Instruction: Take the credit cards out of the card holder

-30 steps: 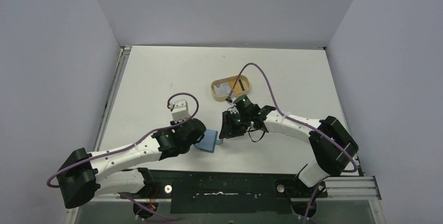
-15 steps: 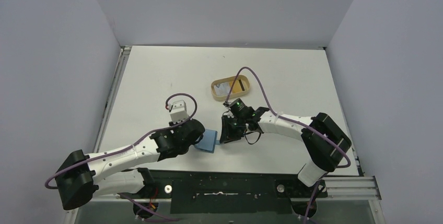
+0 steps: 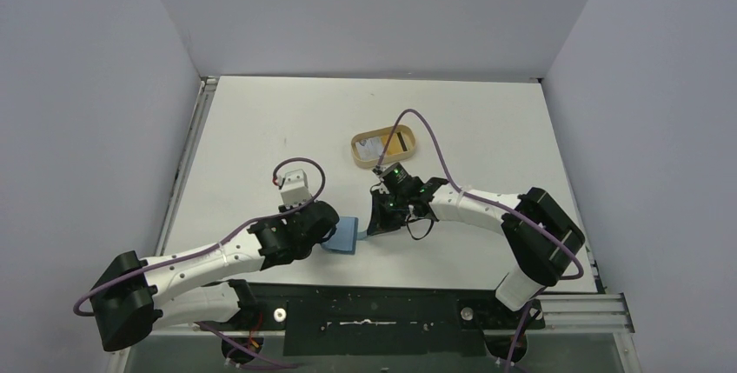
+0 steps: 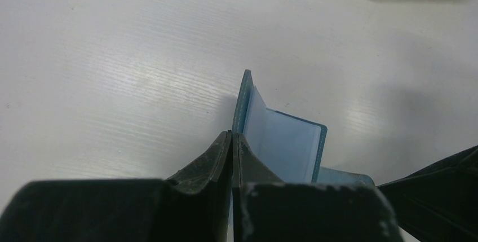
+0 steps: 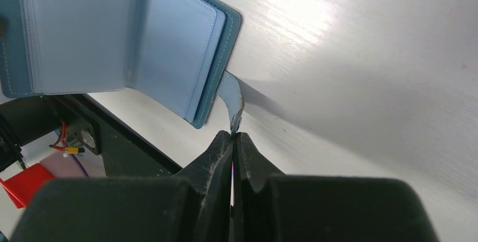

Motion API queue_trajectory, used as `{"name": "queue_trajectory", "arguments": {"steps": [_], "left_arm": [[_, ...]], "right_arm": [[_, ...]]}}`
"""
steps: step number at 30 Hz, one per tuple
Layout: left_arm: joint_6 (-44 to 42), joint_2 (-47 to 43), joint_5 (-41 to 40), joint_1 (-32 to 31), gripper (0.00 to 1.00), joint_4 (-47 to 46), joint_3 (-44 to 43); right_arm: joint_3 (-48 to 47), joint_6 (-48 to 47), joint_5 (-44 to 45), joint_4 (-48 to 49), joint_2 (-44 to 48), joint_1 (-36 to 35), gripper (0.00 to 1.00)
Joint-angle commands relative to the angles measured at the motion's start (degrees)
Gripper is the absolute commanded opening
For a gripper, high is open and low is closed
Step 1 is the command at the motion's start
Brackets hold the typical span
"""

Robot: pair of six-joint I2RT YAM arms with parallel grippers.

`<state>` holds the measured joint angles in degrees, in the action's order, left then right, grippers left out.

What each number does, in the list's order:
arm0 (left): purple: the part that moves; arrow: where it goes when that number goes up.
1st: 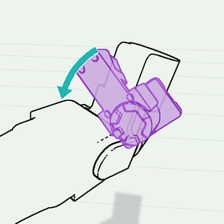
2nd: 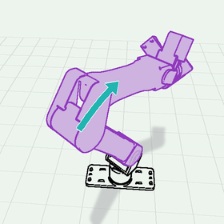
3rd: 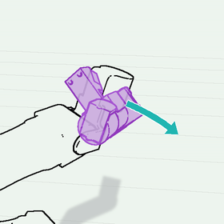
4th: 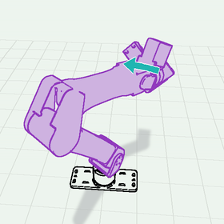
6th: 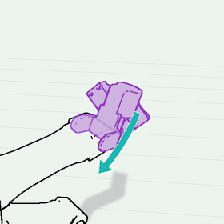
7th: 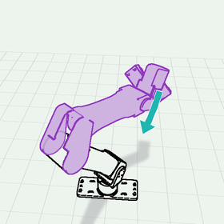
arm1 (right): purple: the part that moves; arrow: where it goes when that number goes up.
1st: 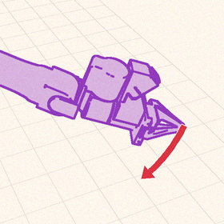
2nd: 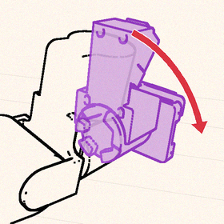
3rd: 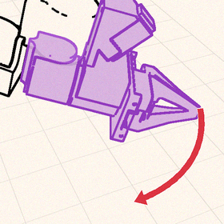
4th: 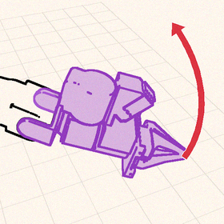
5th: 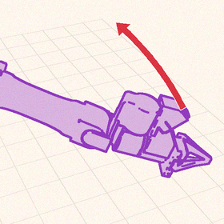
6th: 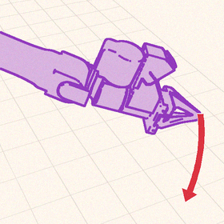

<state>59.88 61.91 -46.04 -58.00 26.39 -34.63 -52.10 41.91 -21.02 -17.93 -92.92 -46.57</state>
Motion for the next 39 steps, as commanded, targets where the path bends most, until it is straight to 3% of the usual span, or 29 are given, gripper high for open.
{"name": "queue_trajectory", "arguments": {"steps": [1, 15, 24, 28, 31, 34, 39], "left_arm": [[1.3, -1.4, -1.8, -0.2, 0.00, -0.1, -0.2], [-0.8, 2.1, 2.4, -2.1, 0.00, -7.5, -0.3], [5.1, 8.2, 5.8, -4.0, 0.01, -10.5, -0.4], [7.5, 7.6, 9.0, -3.1, 0.33, -18.4, 4.5], [8.4, 6.2, 12.0, 0.0, 0.49, -23.1, 8.2], [9.1, 5.0, 16.0, 4.5, 0.62, -28.6, 12.4], [7.8, 1.9, 18.8, 9.5, 0.66, -33.3, 16.7]], "right_arm": [[0.5, 1.7, 0.3, 5.2, 1.5, -0.1, 0.00], [4.3, 4.4, -3.6, 13.7, 2.3, 0.7, 0.00], [4.3, 3.4, -4.5, 12.6, 2.8, 1.5, 0.00], [4.6, 3.4, -4.4, 12.5, 2.9, 1.5, 0.00], [4.8, 3.4, -4.4, 12.5, 3.1, 1.6, 0.00], [4.9, 3.4, -4.4, 12.5, 3.2, 1.7, 0.00], [4.9, 3.4, -4.3, 12.2, 3.3, 1.7, 0.00]]}}
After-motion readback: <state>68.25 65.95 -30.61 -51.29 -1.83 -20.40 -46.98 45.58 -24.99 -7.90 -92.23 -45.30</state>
